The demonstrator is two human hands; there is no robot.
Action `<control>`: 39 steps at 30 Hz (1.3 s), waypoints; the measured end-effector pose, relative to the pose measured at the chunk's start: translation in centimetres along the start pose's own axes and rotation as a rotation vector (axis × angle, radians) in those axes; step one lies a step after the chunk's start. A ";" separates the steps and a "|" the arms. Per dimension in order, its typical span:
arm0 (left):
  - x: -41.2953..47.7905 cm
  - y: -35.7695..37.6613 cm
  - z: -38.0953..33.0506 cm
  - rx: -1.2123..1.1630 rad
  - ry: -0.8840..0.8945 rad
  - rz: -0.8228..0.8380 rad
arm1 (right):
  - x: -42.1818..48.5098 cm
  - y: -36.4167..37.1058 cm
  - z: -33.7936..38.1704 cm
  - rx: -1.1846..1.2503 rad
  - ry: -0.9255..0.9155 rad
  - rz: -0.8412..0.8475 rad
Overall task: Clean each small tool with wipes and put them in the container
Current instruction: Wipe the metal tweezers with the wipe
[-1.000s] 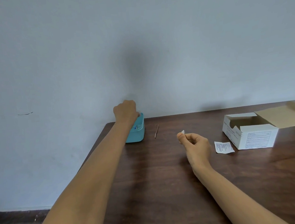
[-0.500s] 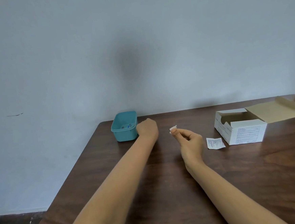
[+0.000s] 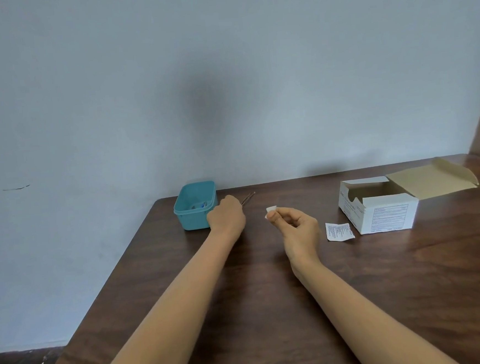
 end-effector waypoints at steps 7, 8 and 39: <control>-2.5 -1.0 1.6 -0.525 -0.209 -0.015 | -0.6 -0.8 1.4 0.164 0.110 0.081; -3.2 -1.2 1.7 -0.592 -0.237 -0.018 | -0.7 -1.0 1.6 0.195 0.126 0.095; -19.4 -4.8 -0.2 -0.932 -0.242 -0.085 | -6.2 -8.8 3.8 0.331 0.311 0.103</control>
Point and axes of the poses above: each hand's wrist, its own x-axis towards the middle knuckle, its own y-axis out of the palm, z = x × y, the point moved 2 cm from there along x, towards the middle knuckle, and after that the axes turned 14 degrees about -z, right-handed, at the moved point
